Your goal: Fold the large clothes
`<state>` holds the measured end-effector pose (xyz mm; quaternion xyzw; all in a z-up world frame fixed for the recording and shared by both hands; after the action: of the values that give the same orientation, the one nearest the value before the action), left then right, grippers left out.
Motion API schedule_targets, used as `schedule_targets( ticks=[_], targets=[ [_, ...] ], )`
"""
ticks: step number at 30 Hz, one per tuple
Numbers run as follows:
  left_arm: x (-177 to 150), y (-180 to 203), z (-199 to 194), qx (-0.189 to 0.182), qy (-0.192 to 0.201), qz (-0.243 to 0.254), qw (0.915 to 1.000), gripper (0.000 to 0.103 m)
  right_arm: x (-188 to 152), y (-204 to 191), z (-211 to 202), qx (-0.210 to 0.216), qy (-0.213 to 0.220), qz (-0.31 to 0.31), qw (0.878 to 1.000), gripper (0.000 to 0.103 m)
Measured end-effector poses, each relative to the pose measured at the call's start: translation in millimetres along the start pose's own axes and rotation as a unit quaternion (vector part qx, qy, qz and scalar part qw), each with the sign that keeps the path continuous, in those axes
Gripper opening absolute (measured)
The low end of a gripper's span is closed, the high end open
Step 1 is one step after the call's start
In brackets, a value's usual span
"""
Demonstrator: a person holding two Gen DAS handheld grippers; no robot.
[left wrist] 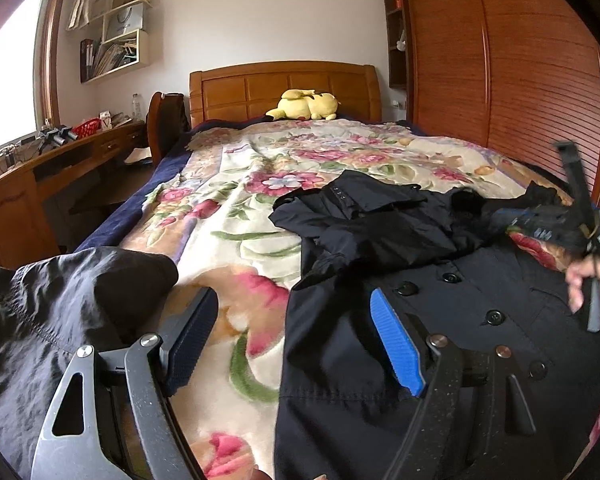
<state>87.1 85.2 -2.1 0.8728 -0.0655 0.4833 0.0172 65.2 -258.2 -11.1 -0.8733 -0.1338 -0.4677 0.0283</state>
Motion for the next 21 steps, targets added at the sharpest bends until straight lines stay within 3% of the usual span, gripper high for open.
schedule_targets(
  ticks=[3, 6, 9, 12, 21],
  targets=[
    [1.8, 6.6, 0.6, -0.005, 0.0, 0.0, 1.0, 0.079, -5.0, 26.2, -15.9, -0.008, 0.013, 0.026, 1.0, 0.005],
    [5.3, 13.1, 3.7, -0.011, -0.005, -0.004, 0.9999, 0.079, -11.2, 37.4, -31.0, -0.05, 0.039, 0.034, 0.997, 0.005],
    [9.3, 20.2, 15.9, -0.017, -0.026, -0.014, 0.9994, 0.079, -17.4, 48.6, -33.3, -0.059, 0.054, 0.063, 0.995, 0.006],
    [18.9, 27.2, 32.5, -0.009, -0.05, -0.014, 0.9986, 0.079, -27.9, 63.8, -34.1, -0.048, 0.067, 0.098, 0.992, 0.017],
    [53.9, 48.2, 83.9, 0.019, -0.091, 0.012, 0.9956, 0.079, -25.9, 89.7, -53.5, -0.017, 0.044, 0.082, 0.996, 0.023]
  ],
)
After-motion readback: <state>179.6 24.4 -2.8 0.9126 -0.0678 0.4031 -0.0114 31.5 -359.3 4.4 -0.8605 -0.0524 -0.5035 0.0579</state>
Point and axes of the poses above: each gripper's, at about its wrist camera, not at the fingertips, and z roughly the way its jaws point, y to its right, x to its top, the point moved 3 cm from there along z, roughly the way its jaws point, and after that the axes turned 3 degrees about -y, right-handed, at the moved point
